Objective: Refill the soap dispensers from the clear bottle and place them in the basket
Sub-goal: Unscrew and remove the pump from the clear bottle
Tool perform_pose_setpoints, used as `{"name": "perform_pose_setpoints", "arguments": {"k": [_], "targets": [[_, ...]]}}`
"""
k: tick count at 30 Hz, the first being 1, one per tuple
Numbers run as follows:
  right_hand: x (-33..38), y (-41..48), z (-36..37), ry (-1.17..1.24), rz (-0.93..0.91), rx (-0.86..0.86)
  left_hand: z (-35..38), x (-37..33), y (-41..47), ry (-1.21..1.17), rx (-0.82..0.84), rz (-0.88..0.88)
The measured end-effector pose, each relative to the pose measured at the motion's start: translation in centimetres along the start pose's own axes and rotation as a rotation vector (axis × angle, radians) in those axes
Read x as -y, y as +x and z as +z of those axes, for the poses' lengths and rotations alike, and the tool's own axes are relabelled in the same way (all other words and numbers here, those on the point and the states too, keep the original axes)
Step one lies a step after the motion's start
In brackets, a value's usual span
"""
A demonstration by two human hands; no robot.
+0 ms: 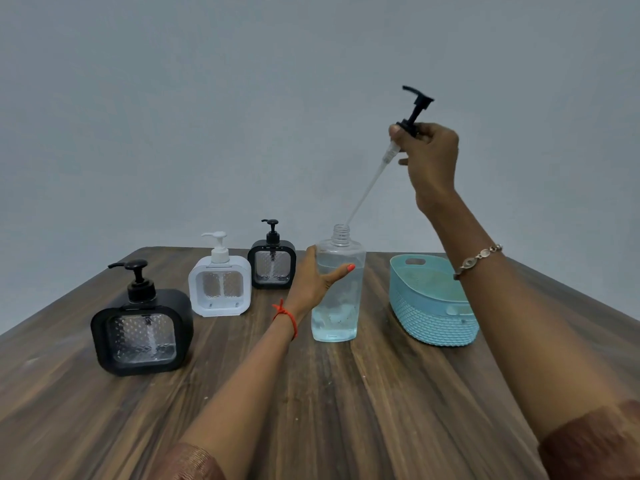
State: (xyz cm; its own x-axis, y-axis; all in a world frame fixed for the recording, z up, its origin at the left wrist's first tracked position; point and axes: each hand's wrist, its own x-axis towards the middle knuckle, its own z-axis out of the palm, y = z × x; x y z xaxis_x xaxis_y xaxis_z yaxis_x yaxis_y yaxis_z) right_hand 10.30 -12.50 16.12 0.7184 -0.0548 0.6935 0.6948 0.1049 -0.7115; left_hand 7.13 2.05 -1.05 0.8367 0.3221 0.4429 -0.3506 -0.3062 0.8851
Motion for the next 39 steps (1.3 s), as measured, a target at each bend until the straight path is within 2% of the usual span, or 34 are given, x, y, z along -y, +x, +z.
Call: {"name": "perform_pose_setpoints", "arguments": {"k": [18,28,39], "targets": [[0.9,0.8,-1.6,-0.055,-0.002,-0.043,0.1,-0.4,-0.3,-0.042,0.017,0.018],[1.6,0.4,-1.2,-0.037,0.008,-0.011,0.0,-0.2,-0.2,-0.035,0.015,0.013],[2.4,1.0,-2.7,-0.003,0.006,-0.153,0.2,-0.2,-0.1,-0.031,0.013,0.013]]}}
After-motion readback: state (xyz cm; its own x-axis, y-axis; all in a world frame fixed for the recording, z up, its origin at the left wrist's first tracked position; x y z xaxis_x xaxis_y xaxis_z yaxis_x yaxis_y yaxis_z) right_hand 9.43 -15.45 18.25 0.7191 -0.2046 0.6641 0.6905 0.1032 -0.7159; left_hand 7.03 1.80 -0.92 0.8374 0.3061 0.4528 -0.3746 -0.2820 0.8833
